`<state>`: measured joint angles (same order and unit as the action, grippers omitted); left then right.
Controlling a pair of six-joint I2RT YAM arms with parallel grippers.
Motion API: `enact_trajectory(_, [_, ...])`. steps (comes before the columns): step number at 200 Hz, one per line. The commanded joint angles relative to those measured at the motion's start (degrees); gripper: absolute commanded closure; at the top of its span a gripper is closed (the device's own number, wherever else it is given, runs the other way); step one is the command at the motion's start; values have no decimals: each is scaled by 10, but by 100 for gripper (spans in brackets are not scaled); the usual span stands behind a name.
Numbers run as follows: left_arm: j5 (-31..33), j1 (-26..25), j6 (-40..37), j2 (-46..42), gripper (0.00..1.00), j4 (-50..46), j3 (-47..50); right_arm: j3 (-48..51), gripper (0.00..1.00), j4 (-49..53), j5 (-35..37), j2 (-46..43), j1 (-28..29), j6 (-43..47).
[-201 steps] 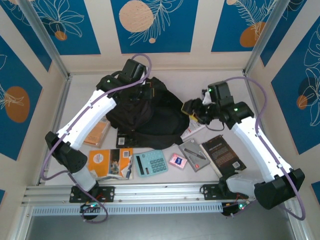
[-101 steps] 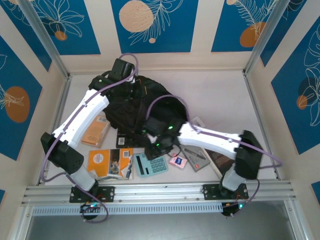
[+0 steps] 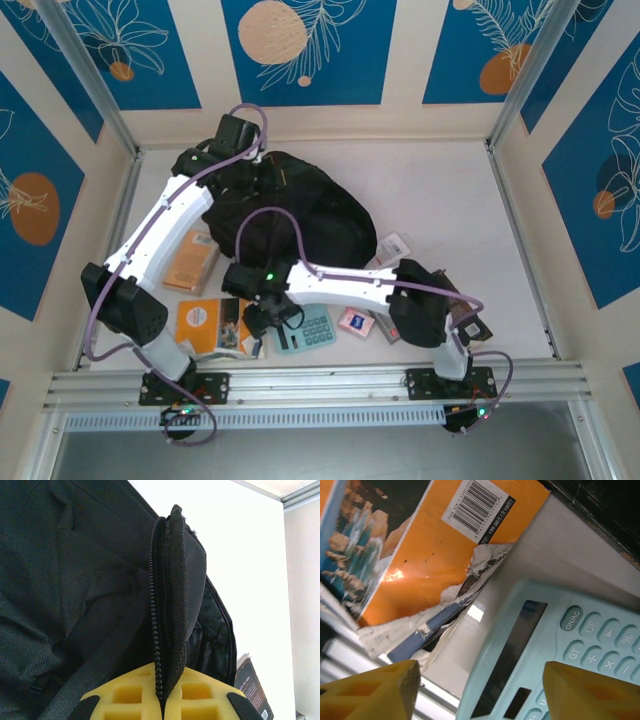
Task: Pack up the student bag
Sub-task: Pick up the calculator from the bottom-center of the table.
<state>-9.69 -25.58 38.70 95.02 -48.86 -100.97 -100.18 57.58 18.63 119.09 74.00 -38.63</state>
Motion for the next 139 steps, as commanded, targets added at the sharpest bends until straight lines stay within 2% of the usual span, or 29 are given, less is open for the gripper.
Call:
enact_trajectory(1, [-4,12,5,-7,100,-4,2,-53,40,96,97,49,21,-48])
enact_trajectory(29, [-4,13,8,-10,100,-2,8,-88,46,124,121,85,38,-65])
enact_trajectory(94, [-7,15,13,-13,100,2,20,-100,53,150,138,131,58,-76])
enact_trajectory(139, [-9,17,16,-6,100,3,11,-126,62,189,183,163,71,-77])
